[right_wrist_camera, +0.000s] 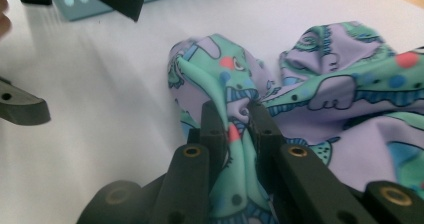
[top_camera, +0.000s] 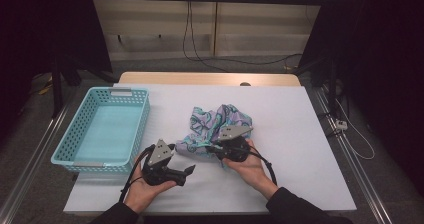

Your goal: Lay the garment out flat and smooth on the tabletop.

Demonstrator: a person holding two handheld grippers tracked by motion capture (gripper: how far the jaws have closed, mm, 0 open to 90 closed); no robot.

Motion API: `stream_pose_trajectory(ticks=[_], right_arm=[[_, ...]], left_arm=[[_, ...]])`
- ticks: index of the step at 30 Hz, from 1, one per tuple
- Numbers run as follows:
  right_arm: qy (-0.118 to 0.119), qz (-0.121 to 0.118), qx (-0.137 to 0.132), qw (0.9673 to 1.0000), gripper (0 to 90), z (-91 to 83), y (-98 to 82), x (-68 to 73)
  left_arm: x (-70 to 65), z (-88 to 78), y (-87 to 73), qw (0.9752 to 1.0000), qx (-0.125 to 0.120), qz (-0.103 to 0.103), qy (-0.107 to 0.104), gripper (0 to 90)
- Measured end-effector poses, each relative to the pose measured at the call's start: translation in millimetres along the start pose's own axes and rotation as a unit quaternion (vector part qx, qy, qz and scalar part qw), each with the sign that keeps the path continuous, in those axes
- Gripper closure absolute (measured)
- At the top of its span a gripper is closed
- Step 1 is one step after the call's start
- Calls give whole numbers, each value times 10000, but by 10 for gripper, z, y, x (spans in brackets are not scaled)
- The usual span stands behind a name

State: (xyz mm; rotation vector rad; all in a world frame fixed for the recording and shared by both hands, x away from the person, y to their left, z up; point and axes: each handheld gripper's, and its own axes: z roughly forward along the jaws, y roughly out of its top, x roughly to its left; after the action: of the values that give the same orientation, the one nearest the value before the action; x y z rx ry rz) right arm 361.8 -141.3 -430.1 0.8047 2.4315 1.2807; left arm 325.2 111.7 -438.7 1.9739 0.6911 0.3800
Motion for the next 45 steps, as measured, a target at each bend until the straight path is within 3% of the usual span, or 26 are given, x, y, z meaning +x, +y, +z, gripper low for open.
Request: stream_pose_trajectory(ticks=[8,13,16,23,26,30,32,35,37,42,45], right_arm=[[-291,238,-335,9987,809,-352,2,-213],[-569,457,-454,9963,809,-576,-85,-367],[-703,564,-463,9949,808,-689,-184,-445],[-964,789,-342,9916,802,-880,-455,-615],[-1085,848,-284,9901,799,-945,-552,-682],[-1212,925,-261,9880,796,-1061,-687,-813],[-1231,1027,-217,9868,796,-1103,-772,-878],[-1319,1097,-64,9852,794,-1134,-875,-950],[-1494,1071,69,9829,789,-1161,-927,-1006],[-1725,1342,149,9757,770,-1248,-1053,-1163],[-1741,1374,209,9749,719,-1241,-1076,-1176]], left_arm=[[10,88,10,9997,186,-63,116,95],[45,146,25,9996,179,-109,198,130],[74,219,45,9992,232,-90,319,199],[127,364,113,9989,289,-176,337,231],[128,438,132,9986,313,-95,426,229],[93,474,92,9975,612,-78,348,216],[63,466,83,9977,601,-118,302,212],[22,468,80,9976,636,-4,257,211],[7,471,75,9973,701,40,230,203],[15,463,78,9975,673,19,227,204],[31,465,80,9973,680,-69,274,228]])
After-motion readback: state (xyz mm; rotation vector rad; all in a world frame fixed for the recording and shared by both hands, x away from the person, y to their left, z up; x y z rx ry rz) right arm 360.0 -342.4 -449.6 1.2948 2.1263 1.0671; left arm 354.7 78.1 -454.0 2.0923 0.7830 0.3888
